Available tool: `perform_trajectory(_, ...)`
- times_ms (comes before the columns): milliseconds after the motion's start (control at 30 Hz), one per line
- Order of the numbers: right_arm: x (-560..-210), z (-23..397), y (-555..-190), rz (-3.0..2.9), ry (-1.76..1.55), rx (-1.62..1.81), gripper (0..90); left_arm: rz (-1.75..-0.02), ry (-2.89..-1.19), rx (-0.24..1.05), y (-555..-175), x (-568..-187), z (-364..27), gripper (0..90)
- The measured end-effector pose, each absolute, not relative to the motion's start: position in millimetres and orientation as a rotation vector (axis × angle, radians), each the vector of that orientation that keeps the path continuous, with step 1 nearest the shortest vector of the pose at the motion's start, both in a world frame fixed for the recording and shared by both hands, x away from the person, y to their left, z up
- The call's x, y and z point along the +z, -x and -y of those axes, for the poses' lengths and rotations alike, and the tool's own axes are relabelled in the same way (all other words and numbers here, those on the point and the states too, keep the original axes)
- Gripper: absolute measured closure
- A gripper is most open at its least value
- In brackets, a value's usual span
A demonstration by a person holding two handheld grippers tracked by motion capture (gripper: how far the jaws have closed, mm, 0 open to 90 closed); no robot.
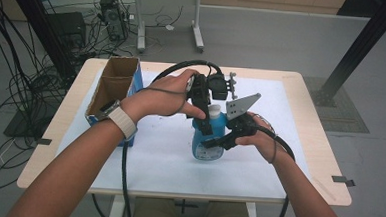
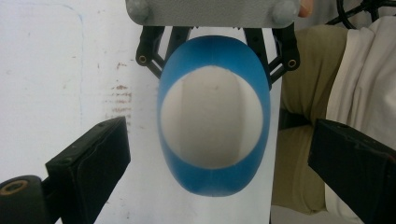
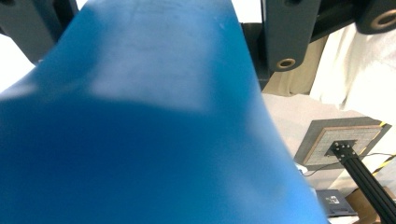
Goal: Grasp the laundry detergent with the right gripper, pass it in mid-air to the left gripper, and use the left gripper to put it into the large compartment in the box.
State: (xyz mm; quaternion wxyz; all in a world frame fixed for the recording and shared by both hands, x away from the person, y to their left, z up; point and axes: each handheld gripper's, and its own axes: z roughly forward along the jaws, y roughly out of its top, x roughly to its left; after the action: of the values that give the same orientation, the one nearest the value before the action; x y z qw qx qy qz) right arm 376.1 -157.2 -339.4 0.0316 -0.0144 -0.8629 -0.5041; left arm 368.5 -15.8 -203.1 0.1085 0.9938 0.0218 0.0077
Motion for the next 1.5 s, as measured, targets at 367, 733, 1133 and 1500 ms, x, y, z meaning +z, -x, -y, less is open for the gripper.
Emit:
perform_trajectory(367, -333.9, 153.9, -372.8, 2.653, 0.033, -1.548, 42.8, -0.057, -2.933, 0.014, -368.8, -208.1, 20.2, 6.9)
perform_trajectory(733, -329.8, 153.9, -371.9, 2.66, 0.032, -1.547, 42.8, -0.072, -2.931, -0.024, -371.1, -217.0, 22.3, 9.2)
perform_trajectory(1133, -331.1, 151.5, -370.6, 2.661, 0.029, -1.53, 42.8, -0.052, -2.936, -0.023, -370.7, -221.7, 23.3, 13.3)
perform_trajectory(1500, -331.4, 151.4, -370.8, 2.659, 0.026, -1.531, 42.8, -0.033, -2.947, -0.04, -370.6, -224.0, 25.8, 20.5)
